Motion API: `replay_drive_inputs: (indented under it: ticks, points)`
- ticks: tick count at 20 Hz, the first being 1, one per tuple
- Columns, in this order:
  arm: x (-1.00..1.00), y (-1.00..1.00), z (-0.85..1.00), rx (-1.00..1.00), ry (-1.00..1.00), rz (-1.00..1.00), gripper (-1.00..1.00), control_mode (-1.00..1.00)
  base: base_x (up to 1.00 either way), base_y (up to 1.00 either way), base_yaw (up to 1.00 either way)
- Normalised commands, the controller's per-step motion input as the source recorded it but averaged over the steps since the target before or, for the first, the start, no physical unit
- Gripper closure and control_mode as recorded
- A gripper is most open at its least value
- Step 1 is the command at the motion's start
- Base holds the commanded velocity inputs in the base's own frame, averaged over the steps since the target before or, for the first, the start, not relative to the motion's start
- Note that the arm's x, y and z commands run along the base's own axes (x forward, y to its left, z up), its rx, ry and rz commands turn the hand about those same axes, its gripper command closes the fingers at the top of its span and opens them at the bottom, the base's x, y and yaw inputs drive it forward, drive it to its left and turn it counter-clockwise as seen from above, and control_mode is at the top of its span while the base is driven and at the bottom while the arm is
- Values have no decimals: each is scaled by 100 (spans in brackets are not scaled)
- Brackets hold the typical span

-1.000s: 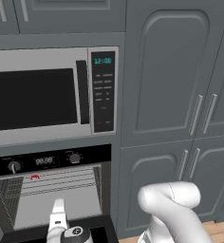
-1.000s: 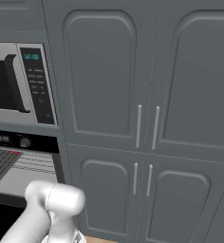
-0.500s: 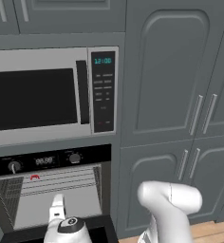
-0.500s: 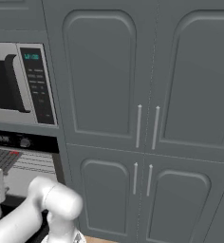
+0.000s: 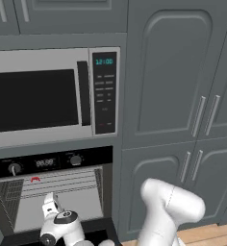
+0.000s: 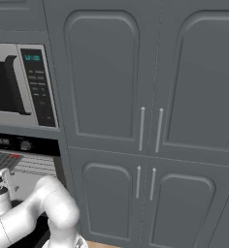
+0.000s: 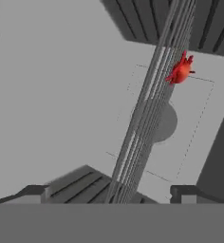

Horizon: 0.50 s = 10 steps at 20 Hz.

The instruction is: Take the fish from the oven and place it on the plate on the counter.

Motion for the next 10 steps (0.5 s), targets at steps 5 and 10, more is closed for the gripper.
replay_drive_inputs:
  ticks: [5,10]
  points:
    - [63,31,-65,-23,2,25,-100,-100,0,0,0]
    - [26,19,-74,-22,9,11,-100,-100,0,0,0]
